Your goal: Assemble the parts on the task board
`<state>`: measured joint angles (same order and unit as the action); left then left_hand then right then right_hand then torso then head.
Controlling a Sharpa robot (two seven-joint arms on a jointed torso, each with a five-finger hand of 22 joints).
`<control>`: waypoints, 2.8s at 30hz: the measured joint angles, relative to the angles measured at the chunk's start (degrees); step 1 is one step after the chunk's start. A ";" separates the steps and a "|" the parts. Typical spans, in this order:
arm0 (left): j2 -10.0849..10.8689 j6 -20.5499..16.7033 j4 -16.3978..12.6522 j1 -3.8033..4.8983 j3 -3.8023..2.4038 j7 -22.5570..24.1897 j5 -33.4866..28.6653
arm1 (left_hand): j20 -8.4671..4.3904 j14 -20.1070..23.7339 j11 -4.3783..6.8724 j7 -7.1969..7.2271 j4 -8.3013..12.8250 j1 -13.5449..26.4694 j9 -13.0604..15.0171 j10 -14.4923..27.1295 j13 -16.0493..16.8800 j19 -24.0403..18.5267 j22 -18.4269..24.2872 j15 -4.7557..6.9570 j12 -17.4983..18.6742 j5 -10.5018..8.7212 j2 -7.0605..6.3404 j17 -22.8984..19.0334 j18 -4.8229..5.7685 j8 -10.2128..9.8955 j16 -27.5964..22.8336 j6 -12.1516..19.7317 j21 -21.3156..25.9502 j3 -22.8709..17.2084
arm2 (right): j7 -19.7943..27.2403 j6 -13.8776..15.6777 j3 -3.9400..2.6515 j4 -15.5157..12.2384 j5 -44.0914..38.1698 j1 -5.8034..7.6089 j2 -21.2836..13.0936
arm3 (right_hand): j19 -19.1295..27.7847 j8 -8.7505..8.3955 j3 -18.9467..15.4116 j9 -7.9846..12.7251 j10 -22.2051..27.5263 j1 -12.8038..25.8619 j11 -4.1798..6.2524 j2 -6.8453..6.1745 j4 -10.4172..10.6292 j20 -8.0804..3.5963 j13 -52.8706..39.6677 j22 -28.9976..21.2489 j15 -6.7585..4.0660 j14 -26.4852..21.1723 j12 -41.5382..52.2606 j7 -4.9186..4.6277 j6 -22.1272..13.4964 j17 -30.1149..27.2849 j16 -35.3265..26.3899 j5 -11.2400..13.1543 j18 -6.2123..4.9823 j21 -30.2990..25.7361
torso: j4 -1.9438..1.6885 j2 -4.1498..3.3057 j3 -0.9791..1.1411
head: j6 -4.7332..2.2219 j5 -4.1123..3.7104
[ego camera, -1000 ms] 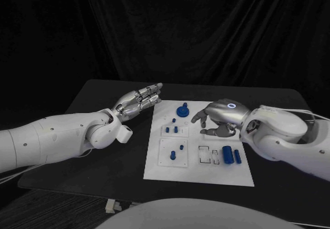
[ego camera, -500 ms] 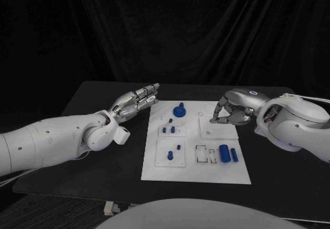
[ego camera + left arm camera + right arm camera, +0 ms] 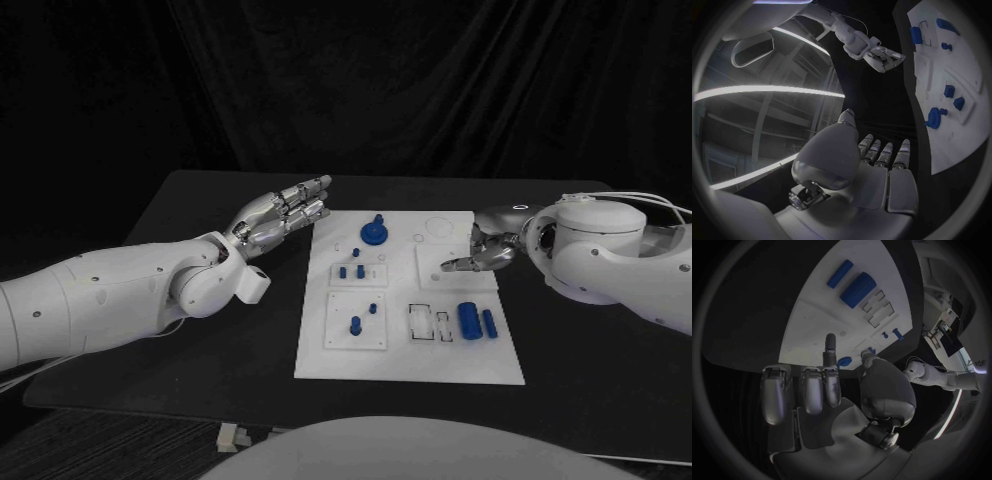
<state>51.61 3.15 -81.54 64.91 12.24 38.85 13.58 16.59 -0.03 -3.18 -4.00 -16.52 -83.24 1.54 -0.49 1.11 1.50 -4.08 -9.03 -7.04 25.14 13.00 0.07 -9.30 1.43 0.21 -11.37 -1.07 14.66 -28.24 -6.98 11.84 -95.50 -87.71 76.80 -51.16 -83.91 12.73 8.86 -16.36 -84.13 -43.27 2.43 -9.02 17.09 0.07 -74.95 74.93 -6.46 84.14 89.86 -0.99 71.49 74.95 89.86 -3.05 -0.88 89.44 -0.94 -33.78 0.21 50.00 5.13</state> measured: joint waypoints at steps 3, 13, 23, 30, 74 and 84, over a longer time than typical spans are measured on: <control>0.09 0.00 -0.05 0.00 0.00 0.00 0.00 | 0.00 0.00 -0.18 0.00 0.00 0.00 0.00 0.18 0.01 0.00 0.00 0.00 0.00 0.00 0.00 0.00 0.00 0.00 0.00 0.00 0.00 0.00 | -1.90 -3.69 -0.01 0.50 -0.13 0.00 0.68 | 0.02 -0.89 -0.32 0.32 0.00 0.18 0.00 -0.17 -0.02 -0.02 0.00 0.00 0.00 0.00 0.00 -0.01 -0.01 0.00 0.00 0.00 -0.01 -0.32 | -0.02 0.00 0.00 | 0.00 0.00; 0.01 0.02 -0.10 0.00 0.00 0.00 0.00 | 0.00 0.00 -0.71 -0.23 0.00 0.00 -0.01 0.11 0.01 0.00 0.01 0.00 -0.31 0.00 0.00 0.02 0.00 0.00 0.00 -0.24 0.00 0.00 | -5.11 -10.64 -0.02 1.12 -0.33 -0.01 1.51 | 0.03 -1.87 1.60 0.58 0.03 -2.49 0.03 1.16 -0.18 -0.02 0.01 -0.01 0.00 0.00 0.00 0.17 1.97 -0.01 0.00 -5.57 -0.01 -0.72 | -0.03 -0.01 0.01 | 0.00 -0.18; -0.21 0.21 -0.09 0.00 0.00 0.00 0.00 | 0.00 0.00 -0.94 -0.41 0.00 0.00 -0.01 -0.13 0.06 0.00 -0.05 0.01 -0.67 0.27 0.00 0.02 0.00 0.00 0.00 -0.41 0.00 0.00 | -5.86 -10.60 -0.02 0.40 -0.37 -0.22 1.81 | -0.02 -1.24 1.92 -1.52 0.28 -5.00 0.95 1.48 -0.18 -0.40 0.02 -0.01 -0.61 -0.19 0.00 1.30 4.39 -0.01 0.00 -8.26 -0.02 -1.47 | -0.02 -0.01 0.01 | 0.00 -0.62; -0.12 0.29 -0.18 0.00 0.00 -0.03 0.00 | -0.01 0.01 -1.36 -0.63 0.00 0.00 0.05 -0.14 0.06 0.00 -0.05 0.01 -0.70 0.27 0.00 -0.02 0.00 0.00 0.00 -0.63 0.00 0.00 | -6.09 -10.47 -0.04 0.82 0.16 -1.11 2.28 | -0.22 -1.23 1.91 -1.98 0.08 -5.00 1.16 1.49 -0.19 -0.61 0.02 -0.02 -0.61 -0.19 0.00 1.10 4.58 -0.01 0.00 -8.26 -0.02 -1.85 | 0.01 -0.01 0.01 | 0.00 -0.55; -0.28 0.93 0.01 0.00 0.00 -0.40 0.00 | -0.01 0.00 -2.37 -1.74 0.01 -0.22 0.18 -0.33 0.10 -0.01 -0.17 0.01 -0.89 0.26 0.22 0.03 0.00 0.22 0.00 -1.74 0.00 -0.32 | -6.62 -10.86 -0.02 2.76 2.51 -4.16 4.79 | -0.22 -1.97 1.41 -7.02 0.08 -6.05 1.15 1.04 -0.02 -0.60 0.04 0.02 -0.60 -0.20 -0.01 0.28 0.26 -0.03 -0.90 -9.76 -0.02 -5.25 | -0.01 -0.01 0.02 | 0.00 -0.72; -0.28 1.02 0.08 -0.01 0.00 -0.47 0.00 | -0.01 0.00 -2.37 -1.74 0.01 -0.22 0.17 -0.33 0.09 -0.01 -0.16 0.01 -1.12 0.26 0.22 -0.02 0.00 0.22 0.00 -1.74 0.00 -0.32 | -6.65 -10.80 -0.02 2.71 2.41 -4.18 4.73 | -0.22 -1.97 1.26 -8.59 0.09 -5.67 1.15 1.42 -0.18 -0.60 0.05 0.01 -0.60 -0.20 -0.01 0.28 -0.95 -0.03 -0.89 -8.35 -0.03 -5.80 | 0.01 -0.01 0.02 | 0.00 -0.63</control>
<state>51.33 4.18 -81.45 64.90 12.25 38.37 13.58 16.58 -0.02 -5.56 -5.75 -16.51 -83.46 1.71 -0.82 1.21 1.49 -4.24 -9.02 -8.16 25.40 13.22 0.05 -9.30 1.65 0.21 -13.11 -1.07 14.34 -34.89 -17.78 11.82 -92.79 -85.30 72.62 -46.43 -84.13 10.76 10.11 -24.95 -84.04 -48.94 3.58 -7.60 16.92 -0.53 -74.90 74.94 -7.06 83.94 89.85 -0.71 70.53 74.91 88.97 -11.40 -0.91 83.63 -0.93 -33.79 0.23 50.00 4.50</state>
